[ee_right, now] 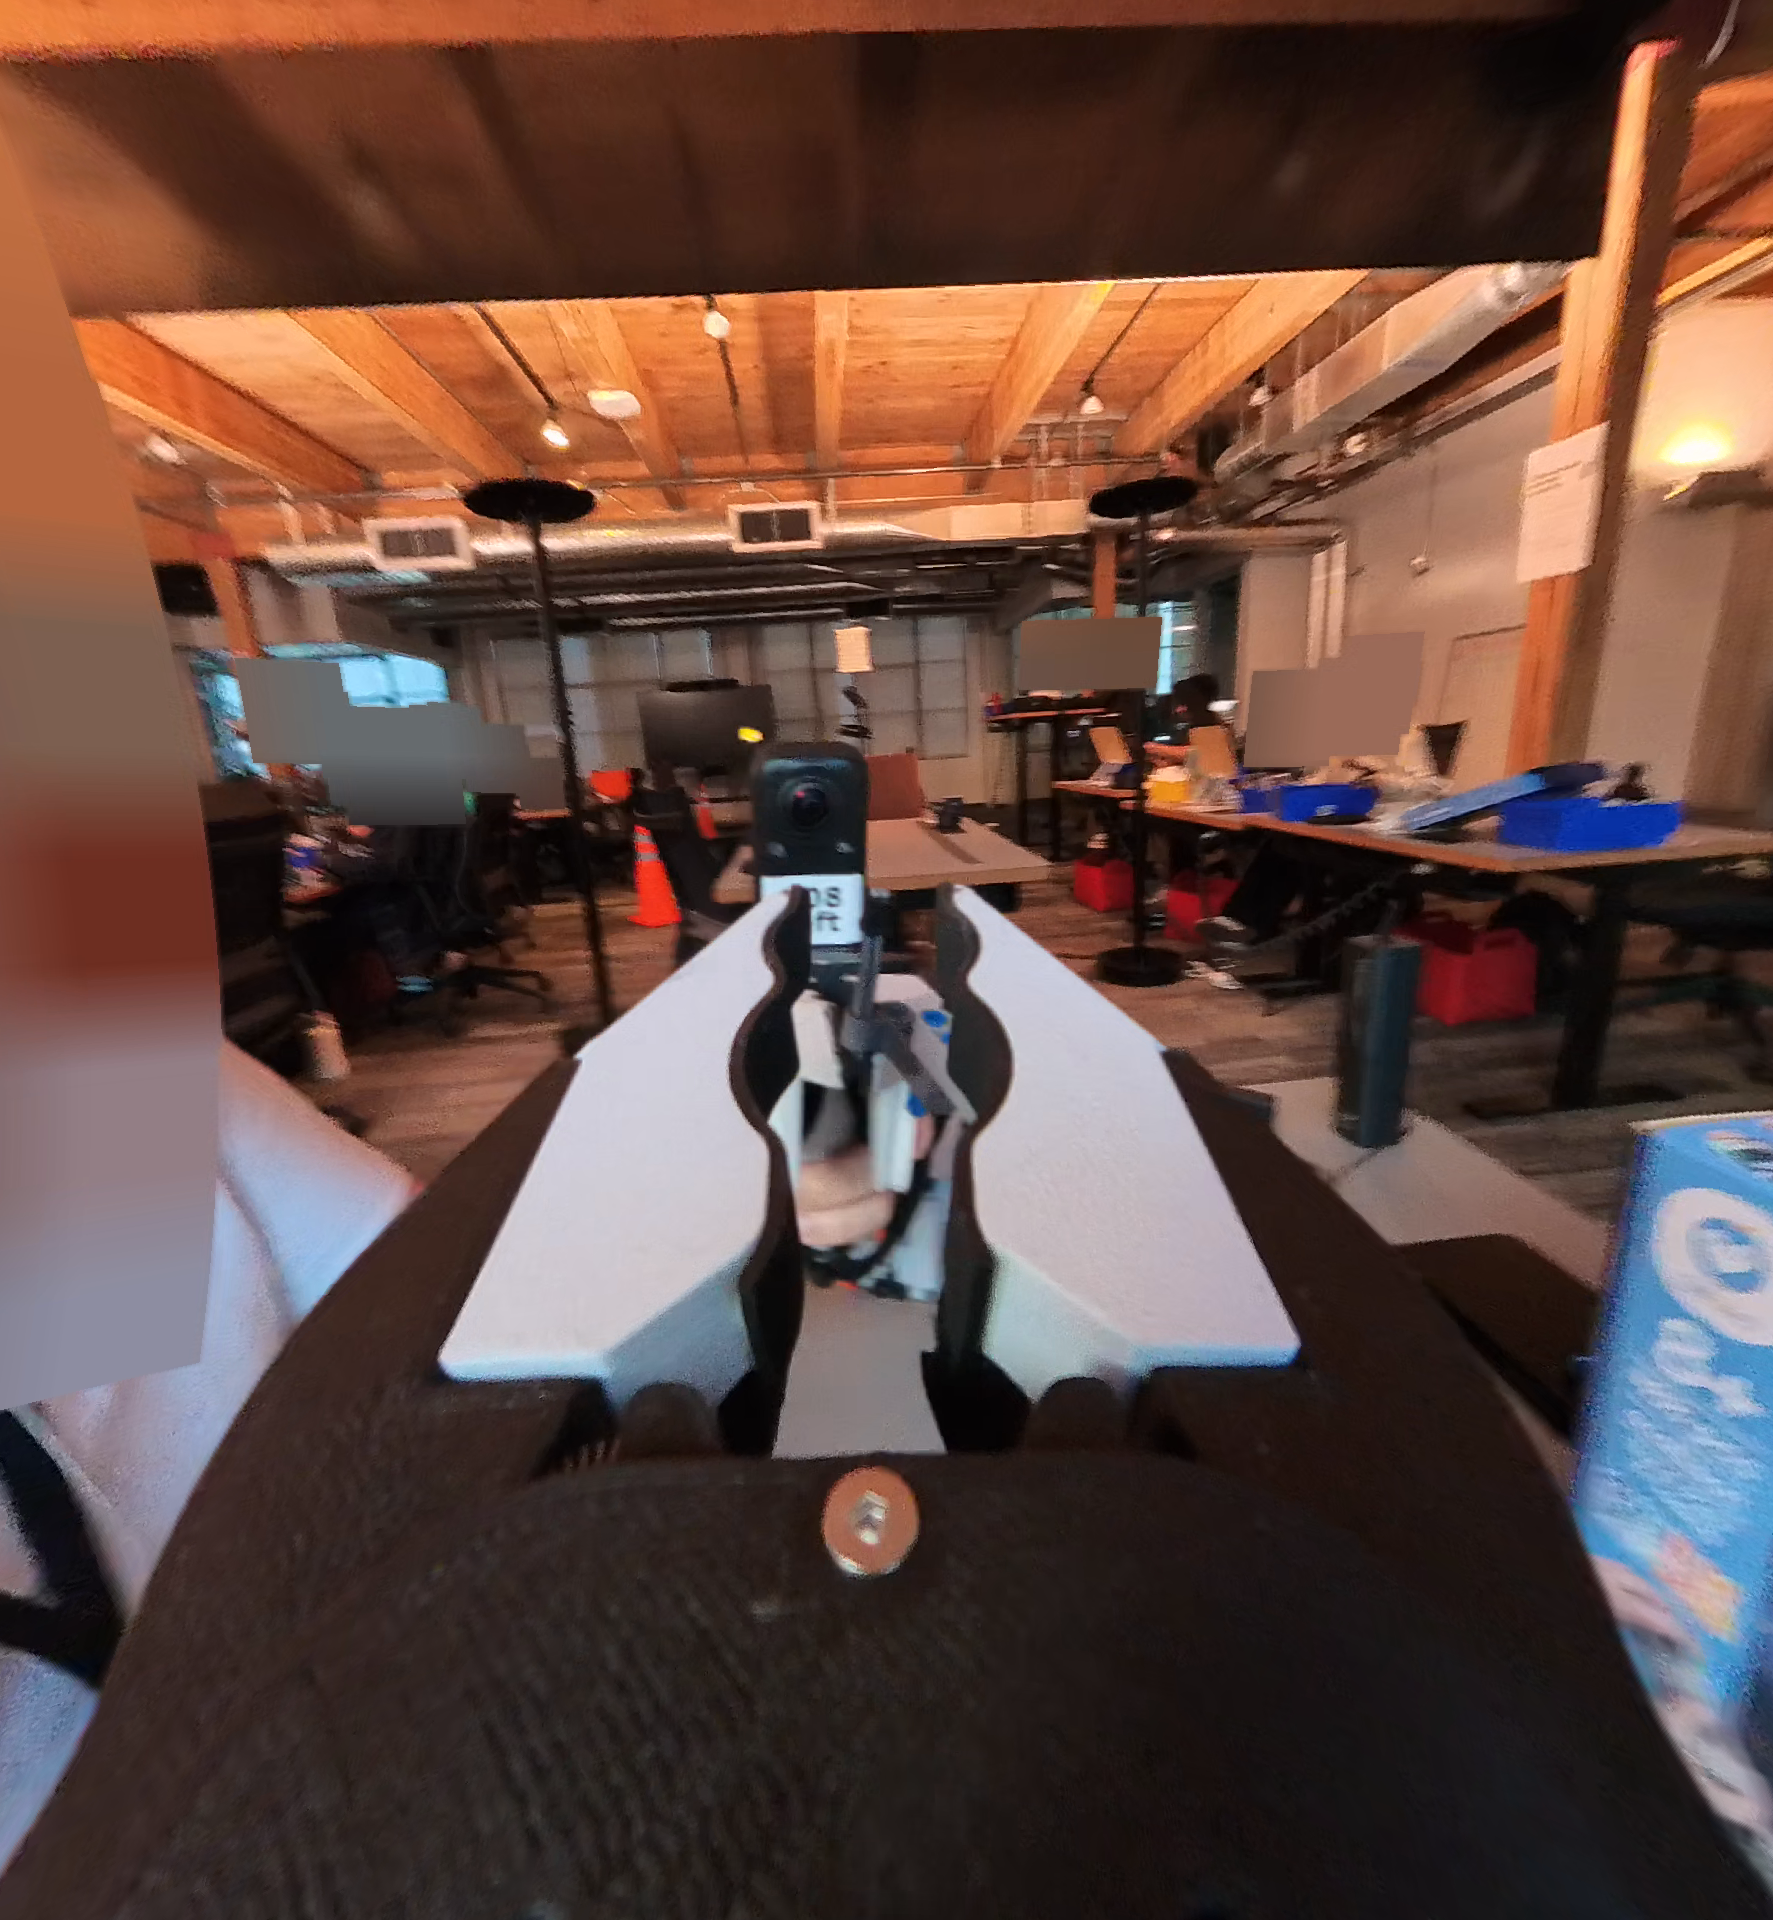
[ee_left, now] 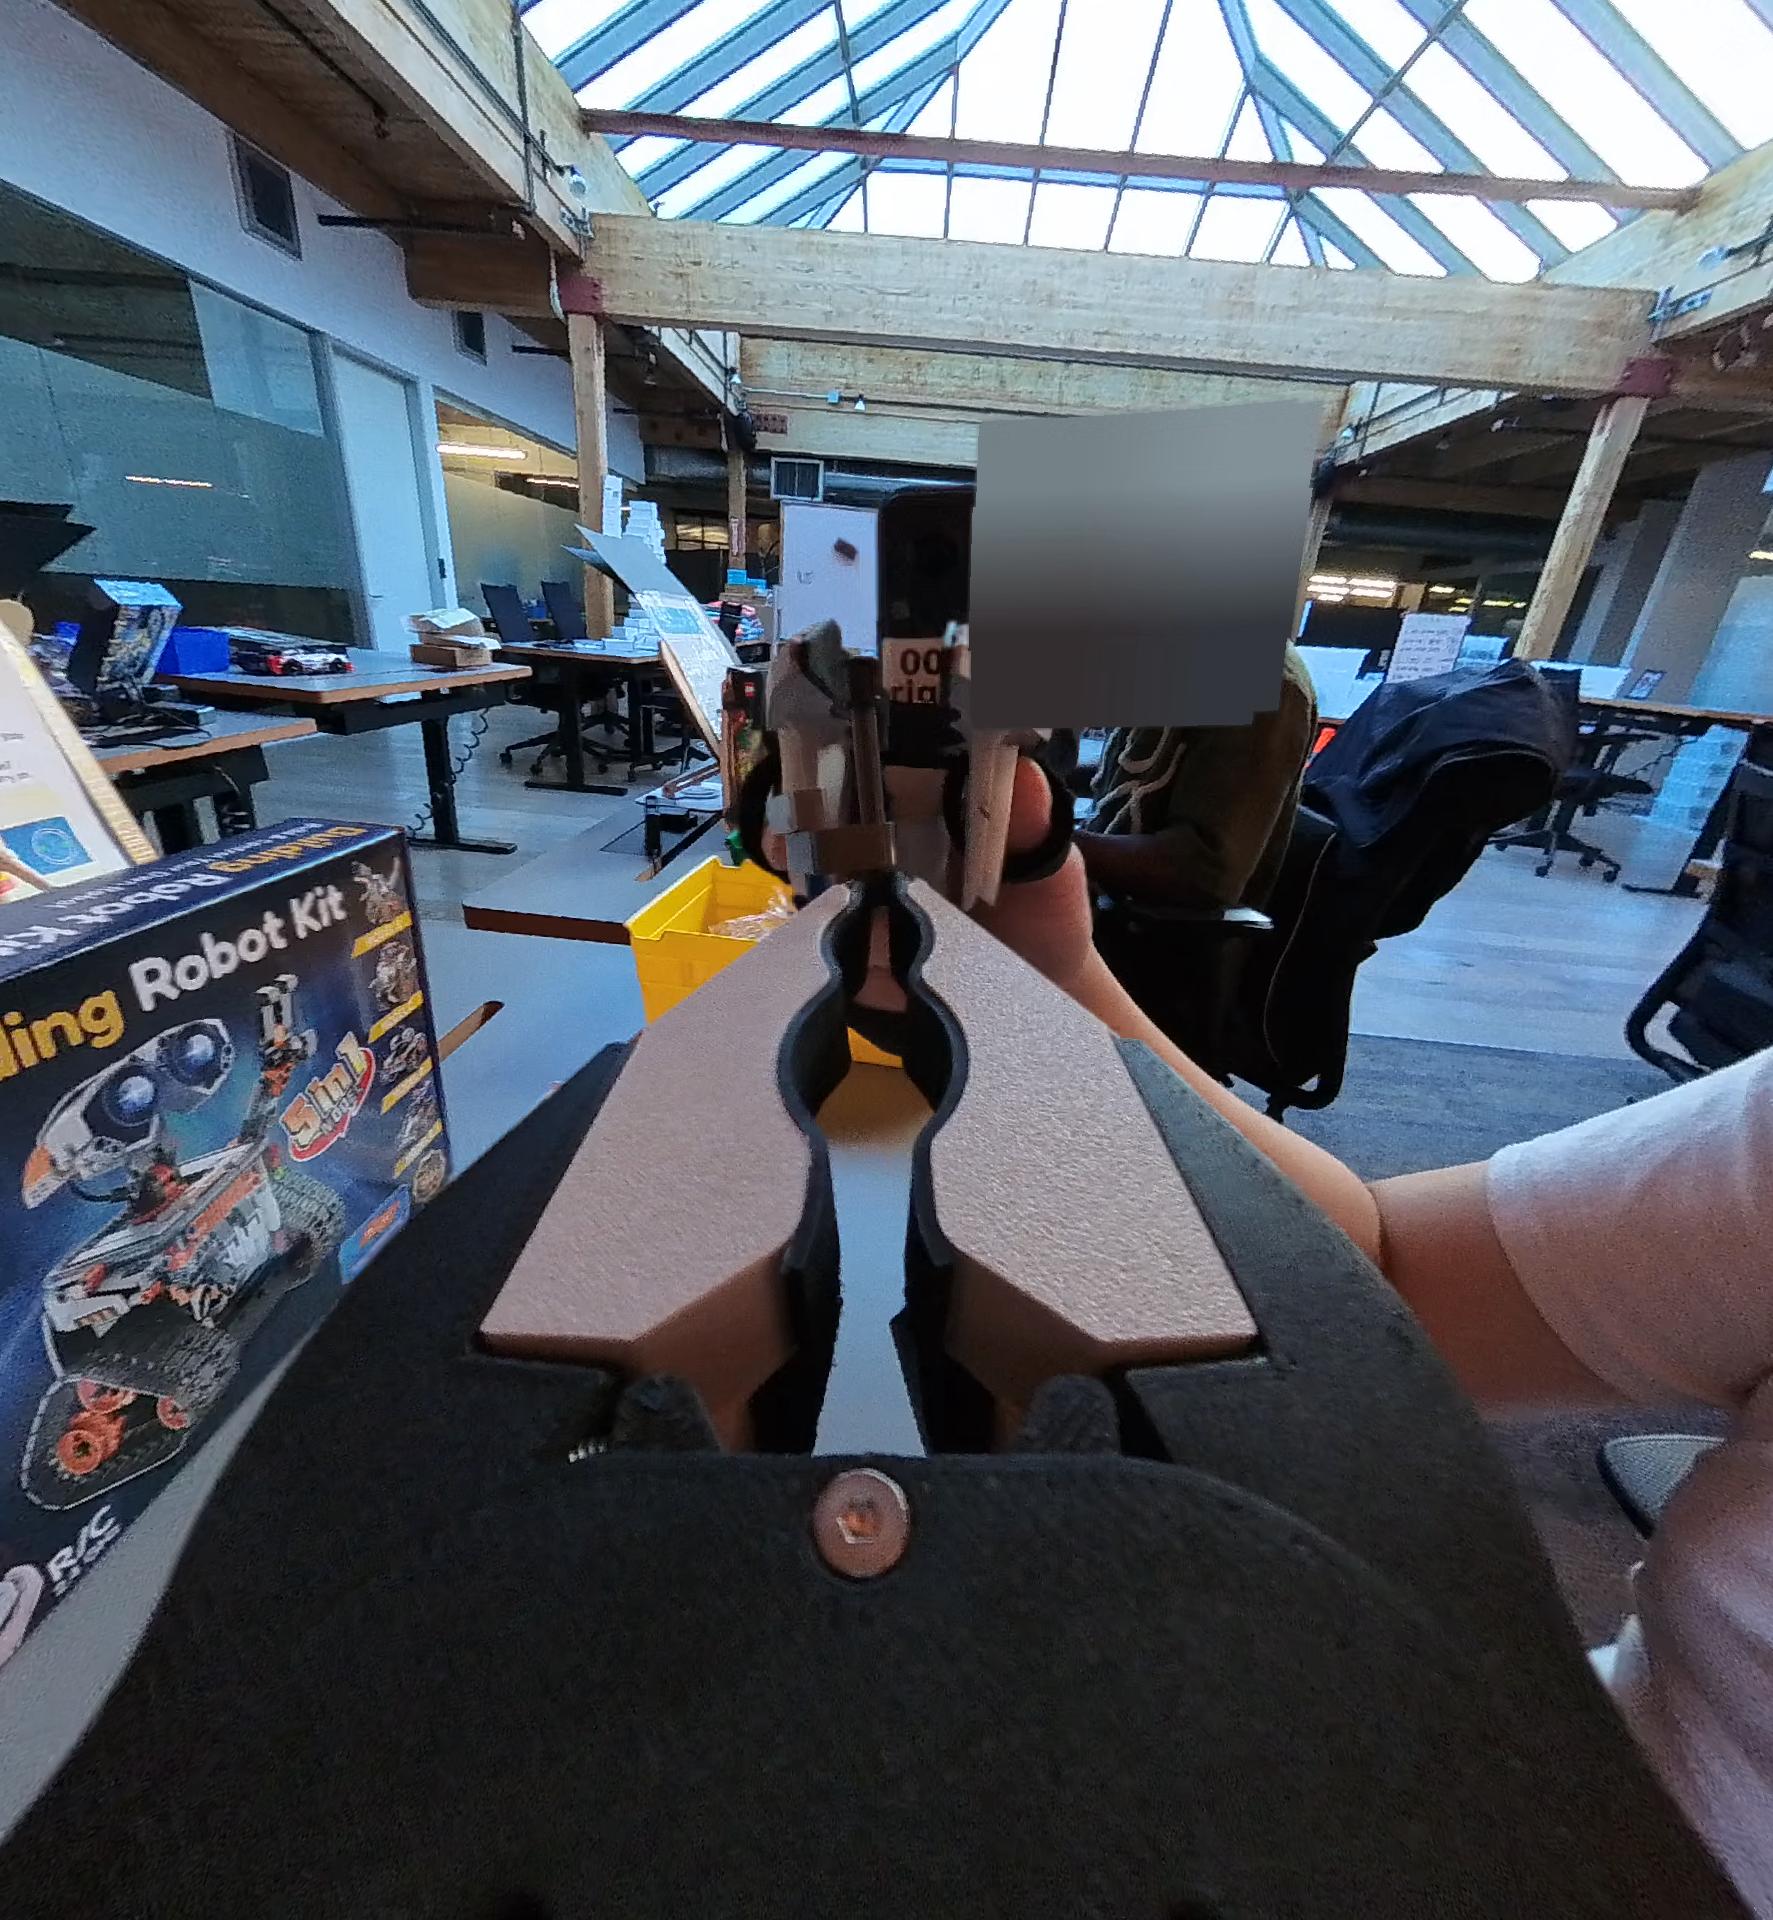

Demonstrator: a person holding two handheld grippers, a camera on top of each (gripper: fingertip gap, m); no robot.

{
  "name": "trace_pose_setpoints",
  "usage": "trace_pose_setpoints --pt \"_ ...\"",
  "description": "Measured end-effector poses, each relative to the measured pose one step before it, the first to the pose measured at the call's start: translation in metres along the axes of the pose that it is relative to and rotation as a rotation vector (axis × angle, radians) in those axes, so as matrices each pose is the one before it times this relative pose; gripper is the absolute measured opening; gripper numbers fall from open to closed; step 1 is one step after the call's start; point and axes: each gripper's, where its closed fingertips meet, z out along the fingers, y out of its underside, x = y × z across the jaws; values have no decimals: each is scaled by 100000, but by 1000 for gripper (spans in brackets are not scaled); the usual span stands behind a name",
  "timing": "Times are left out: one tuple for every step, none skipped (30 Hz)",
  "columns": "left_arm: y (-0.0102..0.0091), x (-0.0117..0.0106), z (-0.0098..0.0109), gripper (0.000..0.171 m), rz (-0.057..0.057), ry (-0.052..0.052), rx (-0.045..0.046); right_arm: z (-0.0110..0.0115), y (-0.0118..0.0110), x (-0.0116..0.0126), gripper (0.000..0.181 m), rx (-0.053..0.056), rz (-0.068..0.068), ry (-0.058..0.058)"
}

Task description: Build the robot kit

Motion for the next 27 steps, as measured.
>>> trace_pose_setpoints --pt "-47 29 -54 1 -595 448 64 -222 -66 262 22 -1064 -5529 3782" --pt "28 -4 -20 1 52 -17 -341 -199 -52 154 22 -1385 -5488 3326" --pt "22 -9 9 1 179 -112 -187 -138 -71 -244 22 -1609 -7544 1591" --pt "10 91 37 1 -542 687 23 -109 -87 -505 25 -1735 -11575 1382" --pt "38 159 60 1 -1608 1431 -281 -130 -143 -367 29 -2032 -13978 3353" --pt "71 118 44 1 -1916 1302 -365 -135 -117 -318 34 -3009 -14087 3795" --pt "103 114 45 1 -1827 1340 -599 -106 99 -451 37 -4807 -13490 2552" --pt "107 44 23 1 -2001 962 -697 -80 184 -349 38 -5520 -12824 2974" --pt "14 -1 -12 1 -1642 422 41 -23 302 -161 41 -6077 -12388 3786" --pt "52 73 10 1 -1882 1005 -301 71 497 -176 44 -7114 -11228 3051" --pt "55 63 17 1 -2321 1014 -394 164 479 -318 48 -6746 -8947 1297" --pt "-50 59 -16 1 -2021 870 424 218 309 -490 52 -5290 -6087 -633" --pt "-17 93 -3 1 -1871 1153 200 204 105 -437 52 -3539 -3478 -1166" --pt "3 103 -9 1 -1266 1235 45 173 -129 -381 51 -1542 -1993 -1195" --pt "-27 98 -13 1 -822 1042 319 139 -216 -452 50 -623 -1633 -1790" --pt "-16 148 -6 1 -956 1495 213 104 -64 -126 48 -1307 -1621 -61" --pt "42 222 19 1 -1144 2089 -181 64 -6 -31 48 -1166 -1500 373" --pt "80 152 38 1 -1298 1587 -427 14 -27 25 47 -596 -1102 525" --pt "77 93 20 1 -1035 1157 -268 -33 -19 141 47 -395 -633 992" --pt "-11 68 12 1 -686 933 416 -61 -11 132 47 -304 -558 896" --pt "-8 83 21 1 -798 1161 358 -62 -74 6 47 94 -406 164" --pt "79 57 33 0 -1055 949 -288 -36 -103 -47 47 161 -127 -250" --pt "108 27 40 0 -878 700 -567 -18 -84 -50 47 119 -214 -193" --pt "75 52 28 0 -694 694 -298 4 4 15 47 -277 -537 333" --pt "30 -9 15 0 -511 201 15 40 89 -31 47 -666 -643 175" --pt "58 -71 6 0 -455 -234 -310 55 82 -82 47 -487 -254 -199" --pt "63 -50 -3 0 -145 -165 -286 58 30 -70 47 -62 6 -162"
